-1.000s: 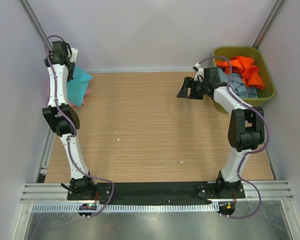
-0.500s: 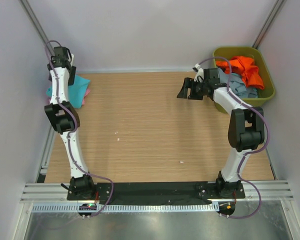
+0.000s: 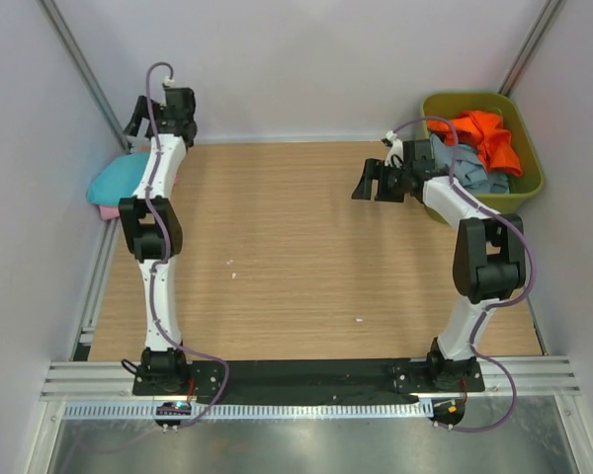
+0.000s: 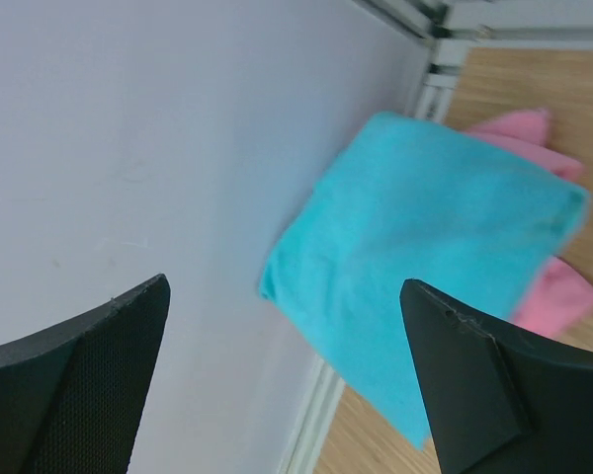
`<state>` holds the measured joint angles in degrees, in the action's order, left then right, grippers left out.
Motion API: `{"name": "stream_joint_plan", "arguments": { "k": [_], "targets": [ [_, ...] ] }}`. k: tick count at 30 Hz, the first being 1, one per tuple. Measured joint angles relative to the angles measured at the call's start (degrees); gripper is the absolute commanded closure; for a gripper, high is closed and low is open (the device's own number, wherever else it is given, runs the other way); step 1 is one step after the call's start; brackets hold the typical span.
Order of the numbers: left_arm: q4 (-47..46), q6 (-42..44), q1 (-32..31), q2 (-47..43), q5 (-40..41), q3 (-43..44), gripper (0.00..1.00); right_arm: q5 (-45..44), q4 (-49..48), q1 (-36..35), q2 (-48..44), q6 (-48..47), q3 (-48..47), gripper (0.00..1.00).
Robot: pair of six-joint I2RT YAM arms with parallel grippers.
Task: Fold and stack the t-shirts
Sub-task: Neatly place the folded tshirt to the corner
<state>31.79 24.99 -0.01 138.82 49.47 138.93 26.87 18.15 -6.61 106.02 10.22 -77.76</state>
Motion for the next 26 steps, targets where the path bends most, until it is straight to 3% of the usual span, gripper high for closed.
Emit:
{"name": "stream_joint_plan", "arguments": {
  "k": [4, 8, 15, 20, 26],
  "targets": [
    [1.6, -4.2, -5.0, -3.6, -4.6, -9.7, 0.00, -4.4, -0.4, 0.0, -2.0, -1.4, 0.0, 0.01],
    [6.9, -11.0, -10.4, -7.9, -17.3, -14.3, 0.00, -12.2, -1.1, -0.1, -4.0, -2.4, -1.9, 0.00],
    [10.8, -22.3, -18.5, -13.6, -35.2, -10.9, 0.00, -25.9, 2.1, -0.7, -4.0, -2.1, -7.8, 0.00],
    [12.4, -26.3, -22.0, -14.9, -41.2, -10.9, 0.01, -31.7, 13.8, -1.8, -0.6, -1.7, -17.7, 0.00],
    [13.7, -28.4, -21.7, -14.8, -42.0, -10.9, 0.00, -33.5, 16.1, -2.4, -0.5, -1.8, -17.5, 0.00]
  ]
}}
